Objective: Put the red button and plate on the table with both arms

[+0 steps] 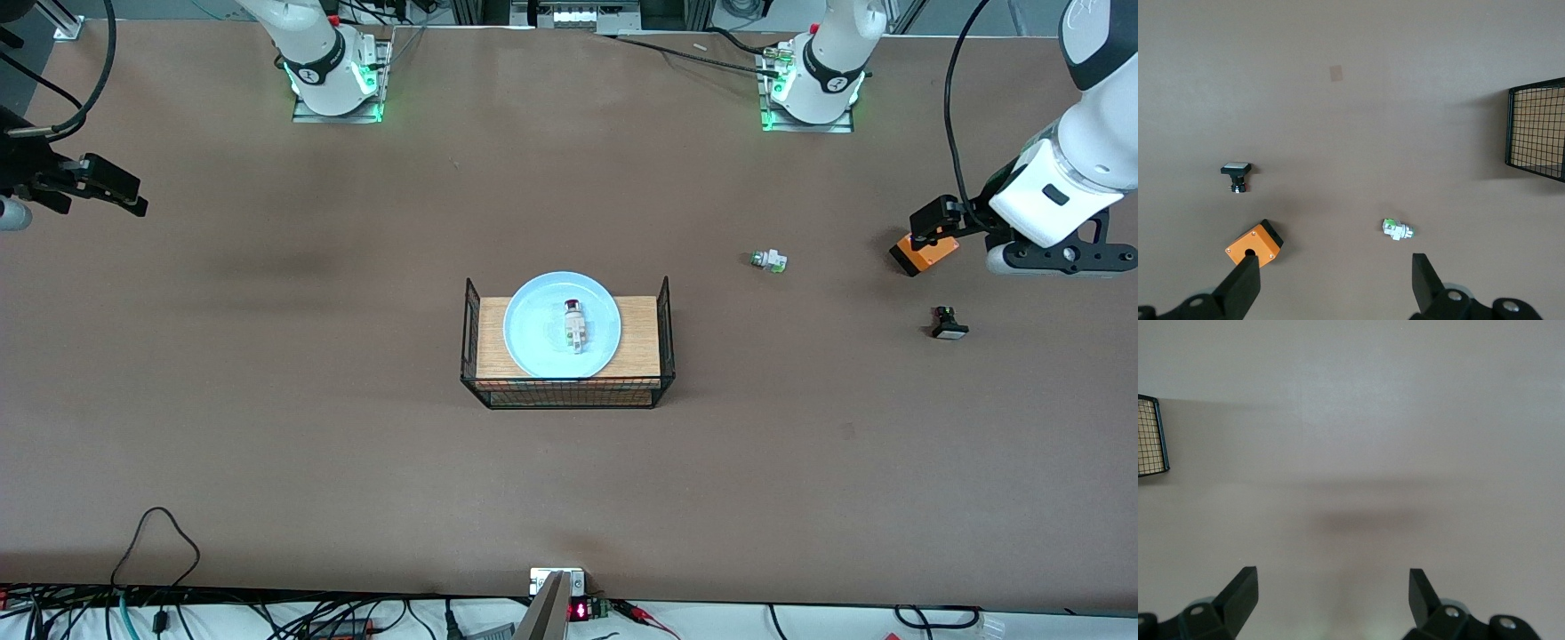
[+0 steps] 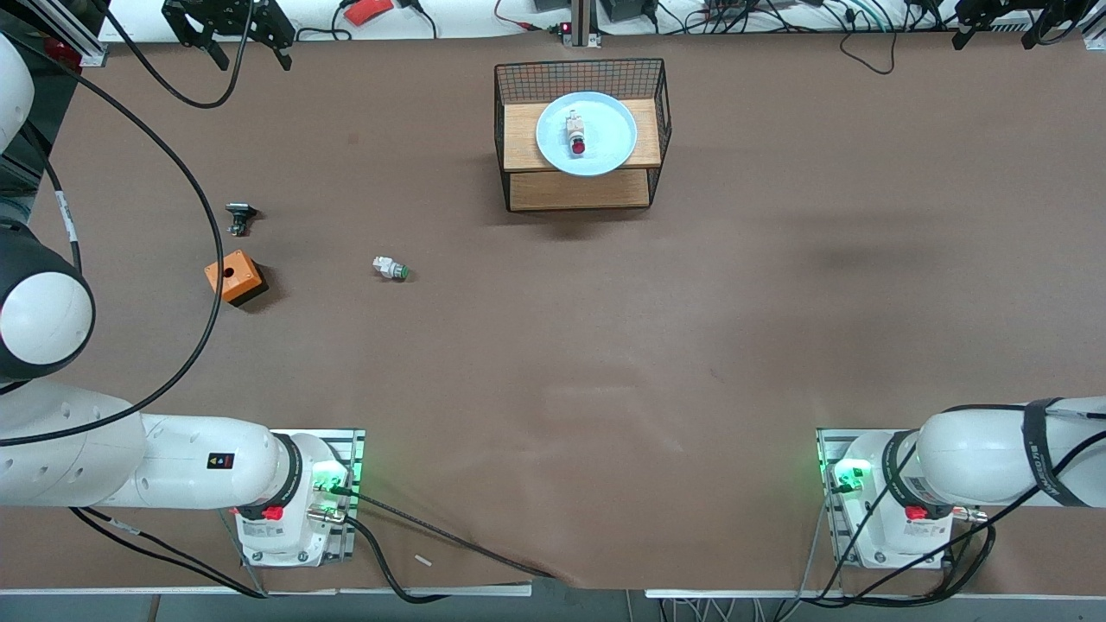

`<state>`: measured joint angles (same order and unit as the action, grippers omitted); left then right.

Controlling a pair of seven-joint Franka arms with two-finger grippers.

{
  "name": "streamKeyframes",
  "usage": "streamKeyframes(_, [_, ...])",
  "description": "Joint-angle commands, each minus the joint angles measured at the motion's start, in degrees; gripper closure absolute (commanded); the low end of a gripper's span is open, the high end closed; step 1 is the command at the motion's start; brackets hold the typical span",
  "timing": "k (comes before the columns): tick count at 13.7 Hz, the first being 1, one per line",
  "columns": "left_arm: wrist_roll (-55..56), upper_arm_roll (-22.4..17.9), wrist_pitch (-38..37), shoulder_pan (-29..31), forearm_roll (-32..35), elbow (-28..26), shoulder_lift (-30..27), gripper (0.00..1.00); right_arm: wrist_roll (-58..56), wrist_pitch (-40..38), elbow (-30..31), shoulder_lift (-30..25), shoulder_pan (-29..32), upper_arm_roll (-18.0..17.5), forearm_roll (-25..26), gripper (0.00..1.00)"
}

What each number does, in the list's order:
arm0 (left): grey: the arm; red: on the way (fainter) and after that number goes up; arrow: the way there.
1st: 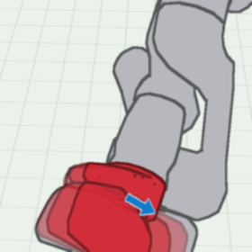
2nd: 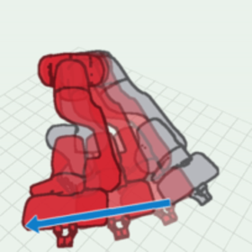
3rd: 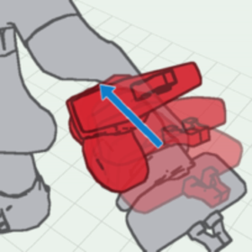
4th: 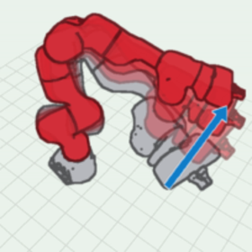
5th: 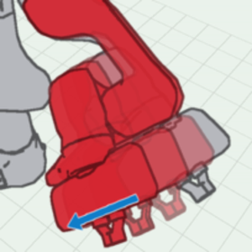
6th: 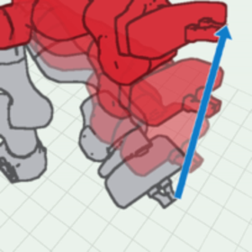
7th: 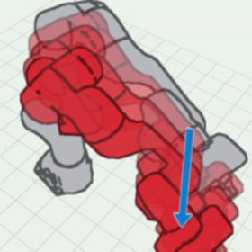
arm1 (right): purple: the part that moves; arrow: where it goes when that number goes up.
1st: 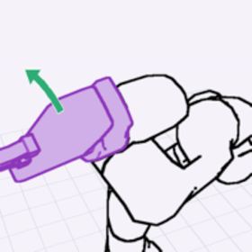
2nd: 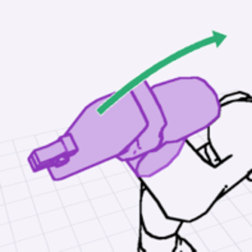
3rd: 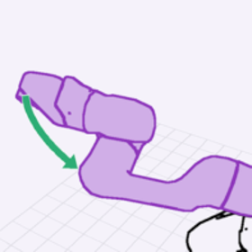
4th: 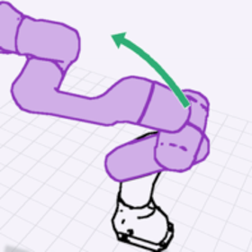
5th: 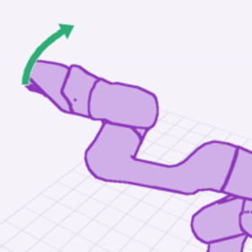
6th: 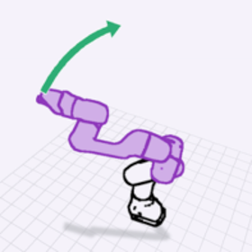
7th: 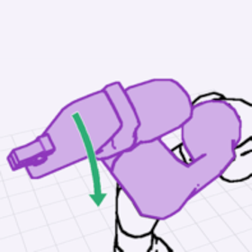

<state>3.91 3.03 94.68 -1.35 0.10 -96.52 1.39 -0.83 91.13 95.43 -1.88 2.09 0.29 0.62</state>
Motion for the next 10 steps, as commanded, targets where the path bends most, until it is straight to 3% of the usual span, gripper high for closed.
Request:
streamKeyframes(1, [-1.36,0.14,-0.82,0.56,-0.89,0.72,0.02,0.0,-0.92,-0.87,-0.69,-0.06,0.28,-0.03,-0.44,0.0])
streamKeyframes(8, [-0.83,0.48,-2.22,0.12,-0.98,0.81,0.1,0.0,-0.92,-0.87,-0.69,-0.06,0.28,-0.03,-0.44,0.0])
streamKeyframes(10, [-0.66,1.88,-3.44,-0.41,-1.06,3.43,1.5,0.0,-0.92,-0.87,-0.69,-0.06,0.28,-0.03,-0.44,0.0])
